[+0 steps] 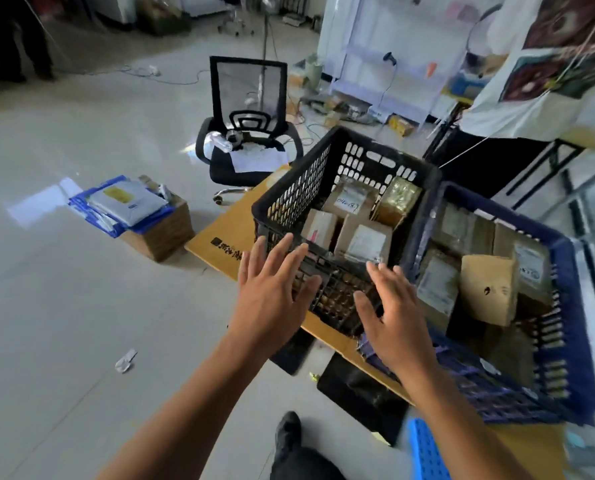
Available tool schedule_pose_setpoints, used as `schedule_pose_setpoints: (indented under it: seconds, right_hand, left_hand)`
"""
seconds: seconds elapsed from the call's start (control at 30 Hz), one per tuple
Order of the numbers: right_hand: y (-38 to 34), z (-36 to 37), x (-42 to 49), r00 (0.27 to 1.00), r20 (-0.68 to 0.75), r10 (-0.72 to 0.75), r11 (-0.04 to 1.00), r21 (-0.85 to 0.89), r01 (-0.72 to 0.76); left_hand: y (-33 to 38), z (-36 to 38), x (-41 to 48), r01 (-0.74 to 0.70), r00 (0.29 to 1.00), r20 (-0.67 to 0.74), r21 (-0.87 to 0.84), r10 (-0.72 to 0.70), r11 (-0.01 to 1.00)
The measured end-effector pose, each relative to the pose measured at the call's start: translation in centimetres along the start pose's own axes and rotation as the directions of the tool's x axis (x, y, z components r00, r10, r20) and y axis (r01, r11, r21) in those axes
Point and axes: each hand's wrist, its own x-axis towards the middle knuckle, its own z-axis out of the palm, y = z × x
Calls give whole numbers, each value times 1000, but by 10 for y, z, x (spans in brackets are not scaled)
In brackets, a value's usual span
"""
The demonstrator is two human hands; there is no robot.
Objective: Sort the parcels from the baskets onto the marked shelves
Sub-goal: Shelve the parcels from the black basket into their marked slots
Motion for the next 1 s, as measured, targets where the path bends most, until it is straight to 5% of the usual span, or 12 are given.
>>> schedule_pose_setpoints:
  seconds: [0.47,0.8,1.0]
  right_hand:
    - [96,-8,178,970,-68,234,972,-15,-235]
    - [98,28,283,979,-9,202,977,-67,-202]
    - [108,41,345,957,-82,277,945,-156,-287]
  left_hand:
    - [18,84,225,-95,947,309,12,86,995]
    - [-15,132,349,65,879,476,-57,-30,996]
    - [-30,179,405,336,803,557,-130,-212,933]
